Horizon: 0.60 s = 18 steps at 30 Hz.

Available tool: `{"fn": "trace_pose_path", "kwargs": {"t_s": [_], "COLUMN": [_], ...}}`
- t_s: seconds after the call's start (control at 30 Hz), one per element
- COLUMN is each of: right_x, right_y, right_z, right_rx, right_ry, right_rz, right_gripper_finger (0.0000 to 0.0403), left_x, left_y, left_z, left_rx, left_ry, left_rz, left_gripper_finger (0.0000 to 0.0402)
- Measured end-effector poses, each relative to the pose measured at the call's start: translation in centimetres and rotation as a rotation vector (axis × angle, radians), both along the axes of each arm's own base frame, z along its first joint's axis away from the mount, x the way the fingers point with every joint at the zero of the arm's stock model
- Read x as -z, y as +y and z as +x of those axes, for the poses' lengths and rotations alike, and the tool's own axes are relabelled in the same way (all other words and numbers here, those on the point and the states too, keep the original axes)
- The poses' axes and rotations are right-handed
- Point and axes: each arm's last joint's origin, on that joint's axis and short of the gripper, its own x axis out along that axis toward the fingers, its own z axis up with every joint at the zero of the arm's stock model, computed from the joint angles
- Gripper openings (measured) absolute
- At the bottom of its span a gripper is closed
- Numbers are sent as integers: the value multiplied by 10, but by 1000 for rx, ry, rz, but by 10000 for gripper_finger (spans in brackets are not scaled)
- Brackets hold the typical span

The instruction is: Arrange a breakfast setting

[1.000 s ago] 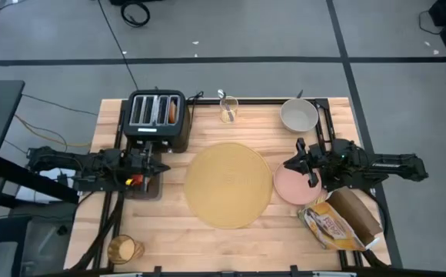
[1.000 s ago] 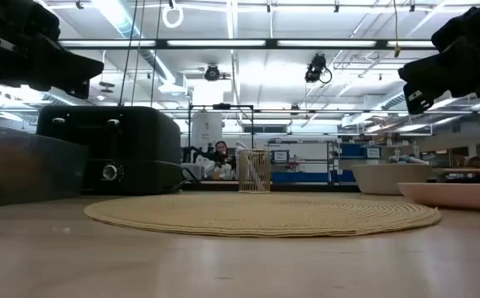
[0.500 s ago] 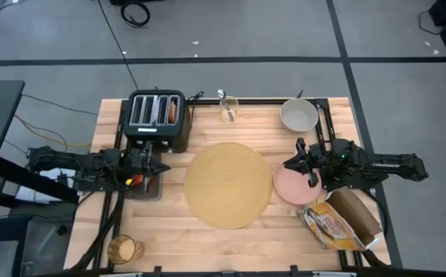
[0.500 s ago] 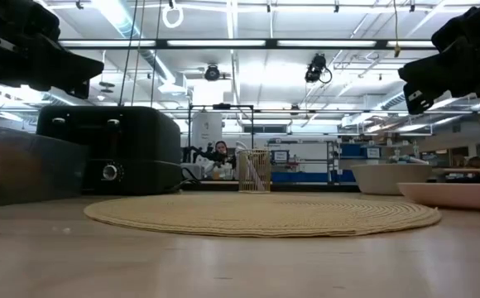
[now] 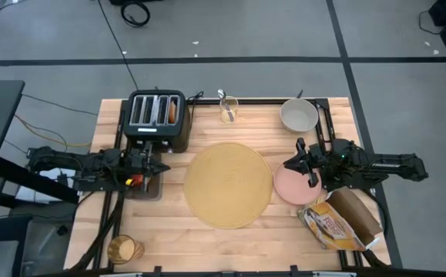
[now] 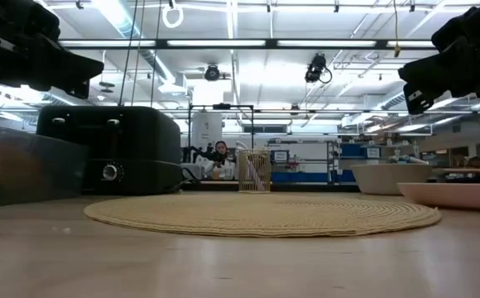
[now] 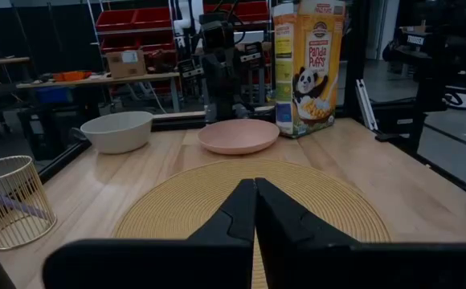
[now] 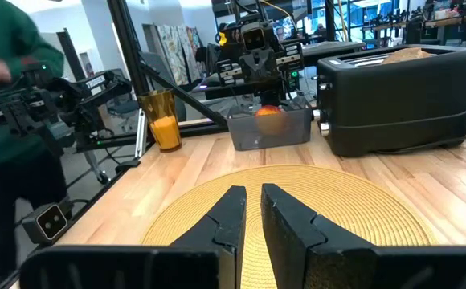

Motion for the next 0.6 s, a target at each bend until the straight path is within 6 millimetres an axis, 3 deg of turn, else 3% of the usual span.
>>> {"fn": "trace_pose_path", "kwargs": {"t_s": [0.6], "right_x": [0], "right_y": [-1], "right_z": [0], "right_rx": [25], "right_ry": [-1], "right_rz": [-13], "right_gripper_finger": [53], "left_x": [-2], "left_y": [0], "left_z": [0], "left_rx": [0], "left_ry": [-20], "left_rz": [13], "left_gripper_finger": [14]}}
